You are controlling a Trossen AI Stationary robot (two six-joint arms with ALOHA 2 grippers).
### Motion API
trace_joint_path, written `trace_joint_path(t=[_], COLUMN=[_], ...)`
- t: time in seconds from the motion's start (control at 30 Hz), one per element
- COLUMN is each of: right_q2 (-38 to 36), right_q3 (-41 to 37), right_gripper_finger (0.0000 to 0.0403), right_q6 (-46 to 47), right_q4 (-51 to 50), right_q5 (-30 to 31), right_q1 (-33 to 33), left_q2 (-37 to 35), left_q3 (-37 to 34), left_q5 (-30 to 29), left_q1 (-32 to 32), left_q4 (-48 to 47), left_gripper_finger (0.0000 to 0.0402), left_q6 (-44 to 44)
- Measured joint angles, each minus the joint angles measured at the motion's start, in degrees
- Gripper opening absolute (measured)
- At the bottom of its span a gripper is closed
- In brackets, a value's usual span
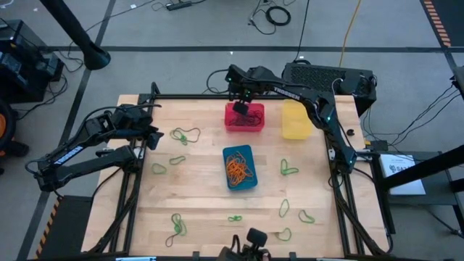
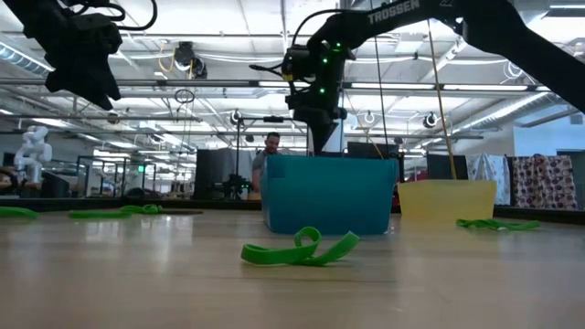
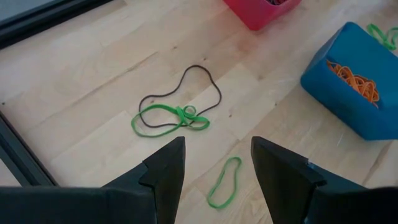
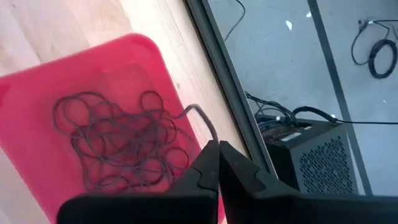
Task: Sort rubber bands into baskets
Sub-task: Put the purple rubber band into the red bin
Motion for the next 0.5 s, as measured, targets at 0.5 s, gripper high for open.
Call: trace_joint_path(t=[0.5], right_q2=[0.0], right_q3=[0.0], right_gripper_finger=[0.0], right_q6=[0.64], right_q4=[-2.43], right_q5=[-16.75], right_q1=[1.41], left_q2=[0.0], left_q3=[0.0], left_q5=[-0.96], left_q1=[-0.02], left_q4=[0.02], left_gripper_finger=[0.0191], left_q6=[0.28])
